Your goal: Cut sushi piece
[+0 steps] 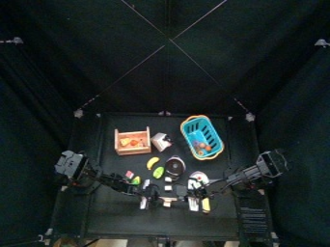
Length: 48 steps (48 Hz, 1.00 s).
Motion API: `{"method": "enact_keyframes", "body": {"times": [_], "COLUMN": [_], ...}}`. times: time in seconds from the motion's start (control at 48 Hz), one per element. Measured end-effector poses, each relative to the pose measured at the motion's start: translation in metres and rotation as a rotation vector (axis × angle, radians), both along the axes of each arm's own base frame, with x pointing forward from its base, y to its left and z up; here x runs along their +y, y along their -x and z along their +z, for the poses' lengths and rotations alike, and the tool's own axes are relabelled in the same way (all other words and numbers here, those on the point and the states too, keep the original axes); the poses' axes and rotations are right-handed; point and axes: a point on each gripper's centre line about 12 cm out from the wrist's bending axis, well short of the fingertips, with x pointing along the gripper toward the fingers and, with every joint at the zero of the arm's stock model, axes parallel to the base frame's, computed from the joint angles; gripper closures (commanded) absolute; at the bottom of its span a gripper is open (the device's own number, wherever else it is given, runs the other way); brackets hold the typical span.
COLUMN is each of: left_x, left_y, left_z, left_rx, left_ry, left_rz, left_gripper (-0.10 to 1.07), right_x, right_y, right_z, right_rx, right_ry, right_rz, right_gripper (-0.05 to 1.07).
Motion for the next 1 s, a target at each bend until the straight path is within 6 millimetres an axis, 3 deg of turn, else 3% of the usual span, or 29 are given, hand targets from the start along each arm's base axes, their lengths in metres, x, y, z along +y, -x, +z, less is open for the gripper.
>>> {"method": "enact_keyframes", "body": {"times": [0.375, 1.0], "left_x": [-0.0051, -0.0045], "left_y": [0.0017, 0.0016], "left_z": [-0.0026, -0.0065], "left_rx": [0.010, 0.017], "left_ry": [0.010, 0.006], "left_rz": [0.001, 0.002], "left_gripper": [0.55, 0.55], "right_x": [0.0099, 0.0099], "right_y": [-0.0045, -0.0064], "right_z": [-0.0043, -0.0095], "right_rx": [0.010, 0.023], "right_ry": [0.000, 0.009], "right_rz": [0.019, 0.020], "right_gripper": [0.55, 0.55]}}
